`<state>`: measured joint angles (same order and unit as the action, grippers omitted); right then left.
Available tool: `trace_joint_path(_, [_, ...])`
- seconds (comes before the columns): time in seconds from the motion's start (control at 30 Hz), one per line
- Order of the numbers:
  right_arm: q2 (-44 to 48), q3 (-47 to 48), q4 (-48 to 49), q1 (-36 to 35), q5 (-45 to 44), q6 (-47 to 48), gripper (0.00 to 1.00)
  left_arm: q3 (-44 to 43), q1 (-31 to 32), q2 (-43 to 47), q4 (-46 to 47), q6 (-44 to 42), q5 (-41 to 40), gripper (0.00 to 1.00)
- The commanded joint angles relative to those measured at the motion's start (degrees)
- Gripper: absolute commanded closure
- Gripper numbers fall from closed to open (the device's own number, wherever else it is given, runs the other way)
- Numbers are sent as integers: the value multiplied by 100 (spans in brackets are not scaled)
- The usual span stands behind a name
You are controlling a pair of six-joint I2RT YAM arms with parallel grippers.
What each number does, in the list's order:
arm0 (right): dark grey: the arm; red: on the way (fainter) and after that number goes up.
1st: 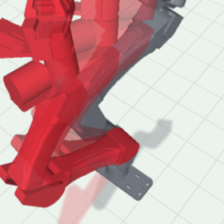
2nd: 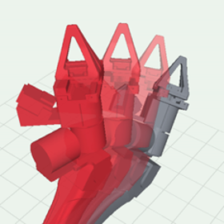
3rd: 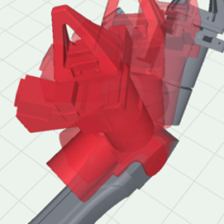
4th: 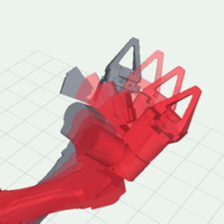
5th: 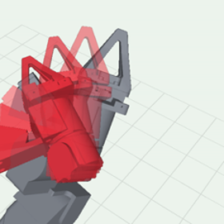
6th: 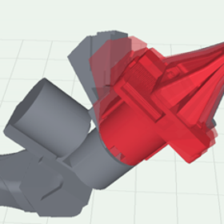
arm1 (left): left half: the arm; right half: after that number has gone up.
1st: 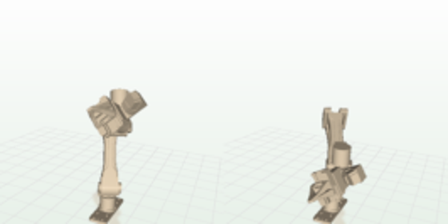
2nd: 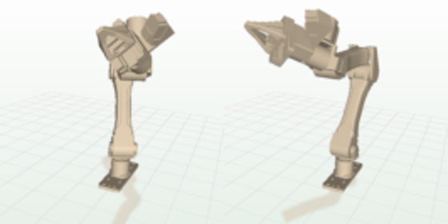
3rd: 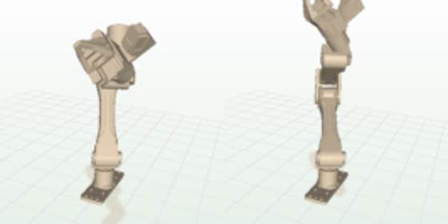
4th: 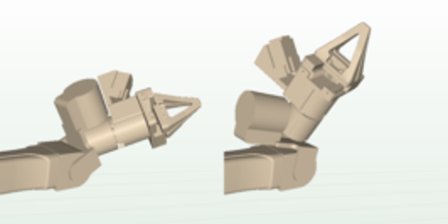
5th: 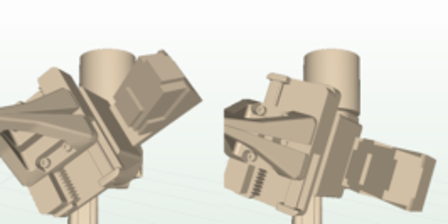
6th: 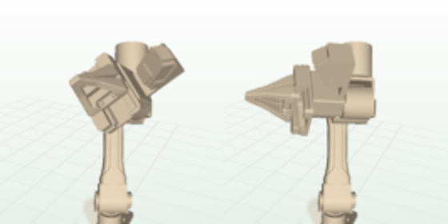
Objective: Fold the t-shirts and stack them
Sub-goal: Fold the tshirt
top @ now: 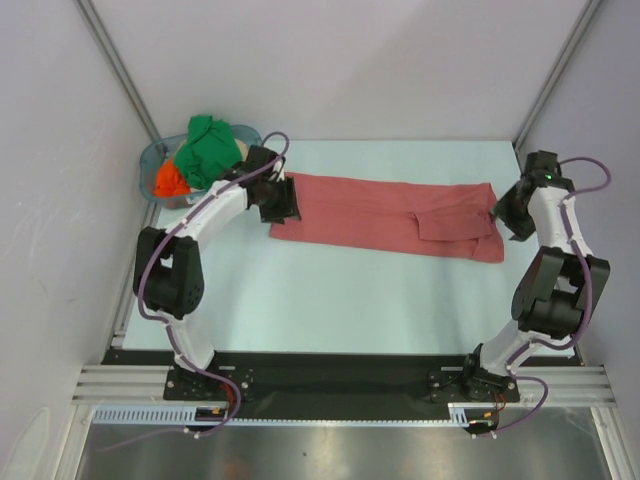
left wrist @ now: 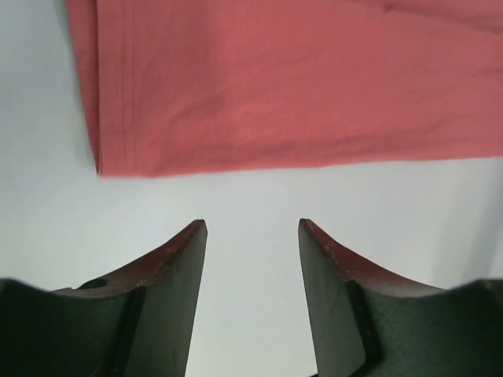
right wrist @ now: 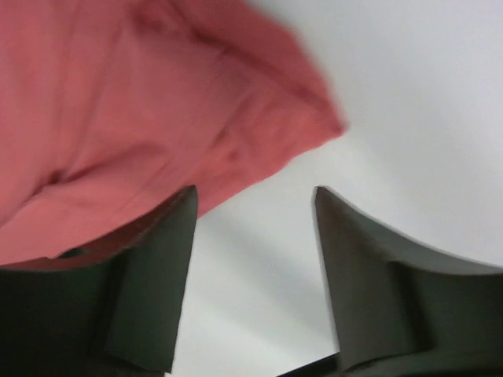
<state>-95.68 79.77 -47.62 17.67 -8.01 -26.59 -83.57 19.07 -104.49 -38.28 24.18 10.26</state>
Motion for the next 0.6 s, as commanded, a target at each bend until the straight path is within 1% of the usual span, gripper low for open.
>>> trace_joint_path(0.0, [-46,-119,-108,-744,230,-1285,30,-571,0,-105,268,-335,142,43])
trace_joint_path(0.03, [-152,-24,-38,-887,230,-1618,30,-921,0,-472,225,-388,178,43])
trace_joint_path(0.1, [-528,135,111,-1168,73,-1954,29,-1283,0,-905,93,-537,169,42])
trace_joint_path(0.13, [-696,223,121,-1387,2,-2077,29,-1572,0,-1316,-55,-581,169,42])
trace_joint_path(0.2, [-1073,609,-10,-1521,-252,-2403,27,-1881,9,-1670,-258,-704,73,42])
trace_joint_path(0.23, [-1415,776,-115,-1608,-341,-2517,26,-1995,0,-1828,-311,-722,55,42])
trace_joint_path(0.27, [-1584,969,-177,-1652,-368,-2587,25,-2005,0,-2012,-311,-757,64,42])
trace_joint_path(0.37, [-1963,1155,-196,-1749,-490,-2606,24,-1900,0,-2163,-285,-853,-32,41])
trace_joint_path(0.43, [-2094,1164,-143,-1750,-675,-2518,23,-1760,0,-2199,-302,-889,-164,42])
trace_joint_path(0.57, [-2428,1216,85,-1723,-746,-2194,23,-1338,-9,-2190,-399,-706,-208,42])
